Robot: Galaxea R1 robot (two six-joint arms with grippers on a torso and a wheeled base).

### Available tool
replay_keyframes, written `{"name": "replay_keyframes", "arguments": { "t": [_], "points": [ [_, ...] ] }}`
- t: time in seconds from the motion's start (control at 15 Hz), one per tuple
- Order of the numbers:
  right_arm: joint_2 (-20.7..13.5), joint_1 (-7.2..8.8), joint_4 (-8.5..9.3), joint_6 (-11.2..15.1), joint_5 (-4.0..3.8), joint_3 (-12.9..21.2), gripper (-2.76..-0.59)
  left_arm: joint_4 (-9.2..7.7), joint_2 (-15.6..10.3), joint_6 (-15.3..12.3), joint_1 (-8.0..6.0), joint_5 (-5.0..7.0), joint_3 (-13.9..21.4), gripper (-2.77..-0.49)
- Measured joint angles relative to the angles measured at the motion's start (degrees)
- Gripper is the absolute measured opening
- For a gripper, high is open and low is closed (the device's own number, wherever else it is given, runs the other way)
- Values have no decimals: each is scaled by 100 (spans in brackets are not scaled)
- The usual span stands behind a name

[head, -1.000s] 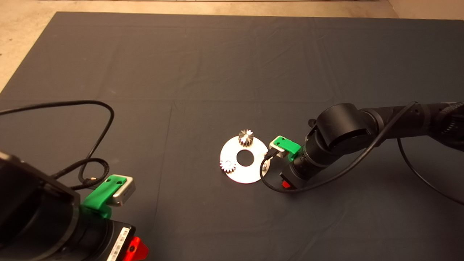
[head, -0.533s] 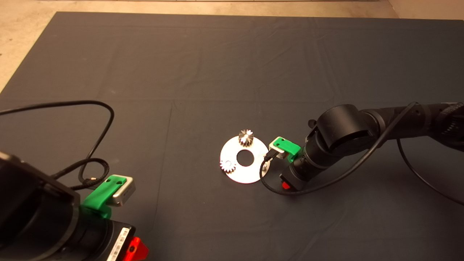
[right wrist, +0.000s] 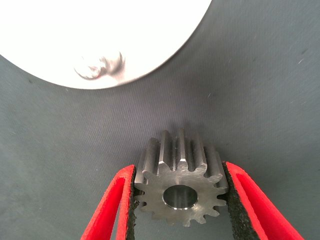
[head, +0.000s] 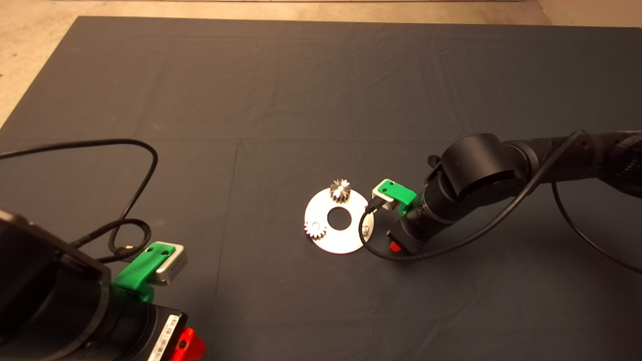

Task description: Install three planetary gears onto the carrier pins

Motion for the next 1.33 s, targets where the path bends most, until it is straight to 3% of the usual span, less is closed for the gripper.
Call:
{"name": "replay_keyframes", "arguments": {
  "t": [0.4,0.73,1.07,1.33],
  "points": [
    [133,191,129,15,-4,5,-237,0,0,0,0,-1,0,-77],
    [273,291,427,17,-2,5,-237,-1,0,0,0,-2,0,-77],
    [463,359,631,20,-2,-22,-237,-1,0,-1,0,0,0,-77],
    [691,376,678,20,-2,-228,-237,-1,0,-2,0,0,0,-77]
  ]
}}
